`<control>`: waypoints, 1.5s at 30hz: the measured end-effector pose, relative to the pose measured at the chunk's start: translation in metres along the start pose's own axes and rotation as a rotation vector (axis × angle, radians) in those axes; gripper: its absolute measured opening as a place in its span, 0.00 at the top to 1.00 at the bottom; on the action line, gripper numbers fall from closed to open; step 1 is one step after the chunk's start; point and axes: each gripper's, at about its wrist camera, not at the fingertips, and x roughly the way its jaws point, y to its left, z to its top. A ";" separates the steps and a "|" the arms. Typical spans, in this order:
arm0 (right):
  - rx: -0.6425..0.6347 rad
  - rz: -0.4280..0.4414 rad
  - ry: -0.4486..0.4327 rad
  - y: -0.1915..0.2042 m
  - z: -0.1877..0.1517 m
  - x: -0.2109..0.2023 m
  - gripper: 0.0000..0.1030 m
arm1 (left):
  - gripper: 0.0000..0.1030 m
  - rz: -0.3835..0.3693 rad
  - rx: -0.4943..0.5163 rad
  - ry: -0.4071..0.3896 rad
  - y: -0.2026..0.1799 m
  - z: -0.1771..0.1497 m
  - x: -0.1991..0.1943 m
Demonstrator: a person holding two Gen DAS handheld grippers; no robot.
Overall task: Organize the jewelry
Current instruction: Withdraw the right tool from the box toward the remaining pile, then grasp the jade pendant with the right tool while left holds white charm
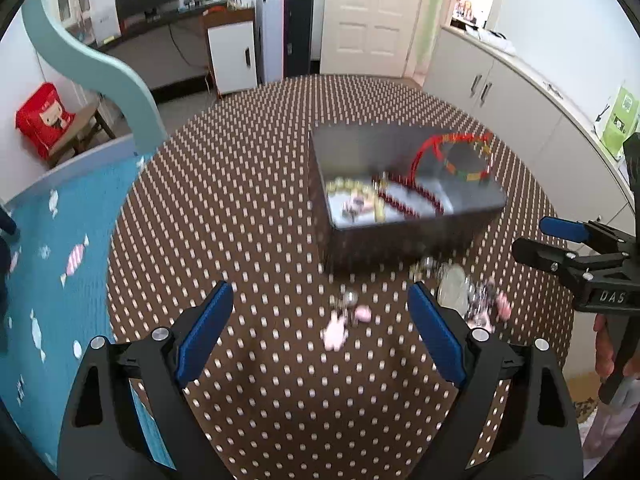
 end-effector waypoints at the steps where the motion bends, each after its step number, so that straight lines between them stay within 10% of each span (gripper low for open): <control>1: -0.005 -0.002 0.016 0.002 -0.005 0.003 0.14 | 0.14 0.002 0.001 0.009 0.000 -0.004 0.002; 5: -0.016 -0.004 0.047 0.009 -0.015 0.010 0.14 | 0.15 -0.022 0.010 0.023 -0.002 -0.017 0.011; 21: -0.106 0.064 0.002 0.046 -0.013 0.008 0.14 | 0.84 -0.019 0.089 0.071 -0.013 -0.030 0.038; 41: -0.352 0.003 0.012 0.092 -0.019 0.047 0.81 | 0.84 -0.071 0.008 0.069 0.004 -0.026 0.036; 45: -0.346 0.015 0.016 0.088 -0.018 0.044 0.81 | 0.84 -0.072 -0.002 0.061 0.008 -0.026 0.033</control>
